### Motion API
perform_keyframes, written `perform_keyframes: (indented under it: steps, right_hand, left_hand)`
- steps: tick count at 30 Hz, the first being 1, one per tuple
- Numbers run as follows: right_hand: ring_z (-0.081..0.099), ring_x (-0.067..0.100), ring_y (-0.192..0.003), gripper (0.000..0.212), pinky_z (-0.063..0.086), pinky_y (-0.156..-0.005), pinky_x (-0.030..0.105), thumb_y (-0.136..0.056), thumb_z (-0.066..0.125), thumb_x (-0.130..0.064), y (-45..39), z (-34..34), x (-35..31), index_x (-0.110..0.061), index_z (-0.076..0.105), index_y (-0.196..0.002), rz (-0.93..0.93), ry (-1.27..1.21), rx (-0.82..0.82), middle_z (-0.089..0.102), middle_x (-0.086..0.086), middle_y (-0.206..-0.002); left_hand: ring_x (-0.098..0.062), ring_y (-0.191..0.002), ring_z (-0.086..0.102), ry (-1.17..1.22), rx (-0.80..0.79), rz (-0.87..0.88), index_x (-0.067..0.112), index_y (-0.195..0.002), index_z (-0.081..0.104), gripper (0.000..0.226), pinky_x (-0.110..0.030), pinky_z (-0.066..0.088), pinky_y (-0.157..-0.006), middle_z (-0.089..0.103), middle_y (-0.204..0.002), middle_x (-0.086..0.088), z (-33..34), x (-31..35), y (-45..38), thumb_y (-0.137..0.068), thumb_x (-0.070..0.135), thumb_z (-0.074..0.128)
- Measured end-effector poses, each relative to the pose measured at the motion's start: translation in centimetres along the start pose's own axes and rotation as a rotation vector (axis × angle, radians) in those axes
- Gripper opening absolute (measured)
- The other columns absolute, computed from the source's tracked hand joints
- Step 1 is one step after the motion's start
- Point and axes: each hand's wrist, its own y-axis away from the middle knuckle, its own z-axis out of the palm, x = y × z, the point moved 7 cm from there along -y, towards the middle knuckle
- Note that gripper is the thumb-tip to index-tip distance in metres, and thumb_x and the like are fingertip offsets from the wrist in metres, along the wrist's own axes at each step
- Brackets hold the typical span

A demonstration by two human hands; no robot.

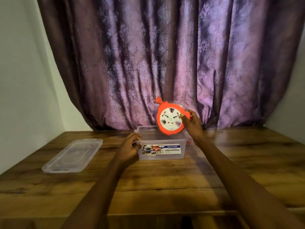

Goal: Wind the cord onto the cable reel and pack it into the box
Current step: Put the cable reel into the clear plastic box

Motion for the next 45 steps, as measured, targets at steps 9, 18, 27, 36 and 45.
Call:
perform_keyframes:
  steps: [9, 18, 27, 36, 45]
  right_hand:
    - [0.069, 0.018, -0.088, 0.03, 0.06, -0.075, 0.03, -0.092, 0.068, -0.021, -1.1, 2.9, 0.7, -0.009, 0.061, -0.119, 0.142, 0.469, -0.444, 0.069, 0.014, -0.112]
    - [0.06, 0.023, -0.097, 0.041, 0.051, -0.091, 0.042, -0.098, 0.059, -0.025, -1.5, 4.8, 2.2, 0.0, 0.052, -0.129, 0.26, 0.751, -0.568, 0.061, 0.018, -0.127]
    - [0.063, 0.029, -0.106, 0.036, 0.051, -0.093, 0.044, -0.097, 0.049, -0.034, -2.4, 6.2, 3.8, -0.014, 0.06, -0.125, 0.116, 1.307, -0.592, 0.065, 0.012, -0.124]
    - [0.064, 0.028, -0.109, 0.044, 0.047, -0.086, 0.042, -0.094, 0.056, -0.039, -2.1, 6.8, 4.5, -0.017, 0.049, -0.131, -0.008, 1.552, -0.521, 0.067, 0.006, -0.123]
    - [0.065, 0.035, -0.097, 0.028, 0.049, -0.079, 0.039, -0.093, 0.051, -0.028, -0.3, 6.2, 2.4, -0.014, 0.068, -0.111, -0.18, 1.299, -0.29, 0.064, 0.011, -0.109]
  left_hand:
    - [-0.009, -0.092, 0.059, -0.266, 0.009, -0.057, 0.047, -0.132, 0.041, 0.043, -0.031, 0.047, -0.071, 0.056, -0.116, 0.017, 0.5, 0.2, 0.8, -0.092, 0.058, 0.052]
    - [-0.01, -0.111, 0.059, -0.216, 0.059, -0.035, 0.045, -0.127, 0.042, 0.034, -0.044, 0.058, -0.084, 0.052, -0.127, 0.017, 1.0, -0.2, 1.4, -0.095, 0.055, 0.05]
    - [-0.015, -0.118, 0.056, -0.26, 0.103, 0.004, 0.031, -0.129, 0.047, 0.033, -0.044, 0.053, -0.094, 0.056, -0.132, 0.007, 1.2, 0.3, 1.6, -0.098, 0.043, 0.048]
    - [-0.017, -0.124, 0.054, -0.267, 0.083, -0.025, 0.028, -0.135, 0.044, 0.039, -0.044, 0.052, -0.097, 0.053, -0.138, 0.004, 1.2, 0.3, 1.7, -0.099, 0.043, 0.049]
    - [-0.025, -0.131, 0.051, -0.353, 0.077, -0.142, 0.031, -0.15, 0.028, 0.057, -0.051, 0.047, -0.104, 0.043, -0.153, -0.004, -0.8, -0.4, 2.5, -0.1, 0.056, 0.039]
